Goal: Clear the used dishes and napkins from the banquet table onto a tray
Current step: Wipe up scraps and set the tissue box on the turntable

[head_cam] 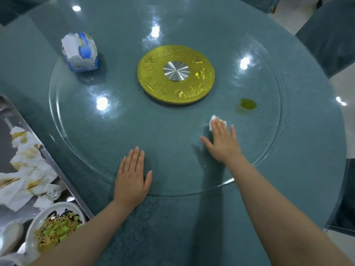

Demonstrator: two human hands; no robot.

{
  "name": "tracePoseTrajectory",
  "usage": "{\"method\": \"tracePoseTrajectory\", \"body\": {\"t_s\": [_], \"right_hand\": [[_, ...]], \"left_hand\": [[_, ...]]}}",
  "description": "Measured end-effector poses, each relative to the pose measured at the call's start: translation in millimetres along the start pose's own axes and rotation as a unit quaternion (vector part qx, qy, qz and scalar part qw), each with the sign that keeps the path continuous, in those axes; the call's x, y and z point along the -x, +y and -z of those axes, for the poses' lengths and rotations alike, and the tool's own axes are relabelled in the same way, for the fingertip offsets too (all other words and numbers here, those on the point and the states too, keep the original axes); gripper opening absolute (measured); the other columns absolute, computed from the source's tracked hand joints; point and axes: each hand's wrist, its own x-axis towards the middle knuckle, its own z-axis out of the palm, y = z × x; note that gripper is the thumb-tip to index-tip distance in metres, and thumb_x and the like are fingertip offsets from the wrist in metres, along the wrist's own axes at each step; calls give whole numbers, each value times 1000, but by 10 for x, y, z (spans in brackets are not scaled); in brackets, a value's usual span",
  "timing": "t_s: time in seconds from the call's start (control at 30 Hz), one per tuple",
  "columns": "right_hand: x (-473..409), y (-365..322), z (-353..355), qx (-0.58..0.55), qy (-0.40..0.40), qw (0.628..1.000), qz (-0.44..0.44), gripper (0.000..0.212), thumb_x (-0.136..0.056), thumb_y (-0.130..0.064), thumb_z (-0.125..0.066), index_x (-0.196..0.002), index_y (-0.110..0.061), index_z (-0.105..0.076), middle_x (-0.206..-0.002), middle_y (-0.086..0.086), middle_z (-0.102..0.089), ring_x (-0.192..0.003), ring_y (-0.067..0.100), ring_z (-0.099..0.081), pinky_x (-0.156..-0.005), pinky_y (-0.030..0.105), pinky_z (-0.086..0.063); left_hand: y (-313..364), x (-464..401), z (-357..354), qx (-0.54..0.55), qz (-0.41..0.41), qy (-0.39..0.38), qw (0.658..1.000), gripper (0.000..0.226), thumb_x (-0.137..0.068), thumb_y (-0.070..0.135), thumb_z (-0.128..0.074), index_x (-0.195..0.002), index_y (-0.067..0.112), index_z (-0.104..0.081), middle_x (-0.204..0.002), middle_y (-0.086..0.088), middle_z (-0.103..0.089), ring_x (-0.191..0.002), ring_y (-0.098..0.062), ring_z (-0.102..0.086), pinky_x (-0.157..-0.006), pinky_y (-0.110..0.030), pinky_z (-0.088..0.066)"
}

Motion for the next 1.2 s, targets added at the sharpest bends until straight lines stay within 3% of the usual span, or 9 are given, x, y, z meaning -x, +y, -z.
{"method": "tracePoseTrajectory", "body": {"t_s": [0.1,0.23,0.3,0.43,0.57,0.7,0.8,1.03,1.2], "right_hand": [[14,-329,-44,-62,-1,998,-18,92,-88,-72,-21,-155,-11,-5,-163,5,-3,-150,22,0,-121,45,2],[723,-795,-255,1,-40,975,218,92,-88,-74,-24,-155,-13,-9,-162,3,-2,-150,18,0,-120,45,2],[680,-669,-233,28,-29,968,248,89,-90,-74,-23,-155,-14,-14,-162,1,-7,-149,16,-8,-119,45,2],[9,-92,-17,39,-1,997,62,93,-84,-74,-8,-155,-14,-8,-163,3,-6,-150,17,-5,-118,45,9],[-269,-315,67,-109,12,986,-123,95,-86,-75,-17,-154,-9,-12,-162,7,-10,-149,21,-6,-120,48,0],[626,-1040,-243,-51,-51,985,154,99,-83,-80,-16,-155,-13,-5,-163,1,1,-150,17,4,-120,45,5],[806,-717,-233,13,-36,967,250,95,-86,-77,-24,-155,-13,-13,-161,2,-4,-150,19,-7,-119,46,3],[-56,160,9,-48,6,993,-104,97,-83,-78,-14,-155,-14,-3,-163,2,-1,-150,18,1,-120,48,4],[765,-657,-254,-17,-54,984,171,99,-83,-80,-22,-155,-16,2,-162,0,9,-149,18,11,-120,45,8]], "left_hand": [[22,9,-21,3,6,0,1000,68,-96,44,-28,-150,3,-27,-159,-13,-21,-148,-24,-15,-120,-43,-15],[0,0,-31,-2,-1,5,1000,68,-96,43,-29,-149,1,-29,-158,-14,-22,-148,-24,-16,-120,-44,-17],[-20,-1,-28,-3,-2,7,1000,68,-95,43,-29,-149,1,-29,-158,-14,-22,-148,-24,-16,-120,-43,-16],[-23,-13,-19,-3,-2,10,1000,68,-95,43,-30,-149,2,-29,-158,-13,-22,-148,-23,-16,-120,-41,-14],[11,3,-21,-3,1,9,1000,68,-95,44,-30,-149,2,-28,-158,-12,-22,-148,-22,-14,-120,-42,-14],[-37,-13,-12,-2,-3,9,1000,67,-95,42,-31,-149,3,-29,-158,-13,-22,-148,-23,-16,-120,-43,-16],[-100,-27,4,-8,-6,5,1000,67,-95,43,-30,-149,2,-30,-158,-13,-23,-148,-23,-17,-120,-43,-17],[-80,-23,16,3,-4,11,1000,67,-95,43,-31,-149,3,-29,-158,-11,-22,-148,-22,-15,-121,-41,-13],[-101,-33,13,3,-4,8,1000,67,-95,42,-30,-149,3,-30,-158,-12,-23,-148,-23,-16,-120,-42,-14]]}}
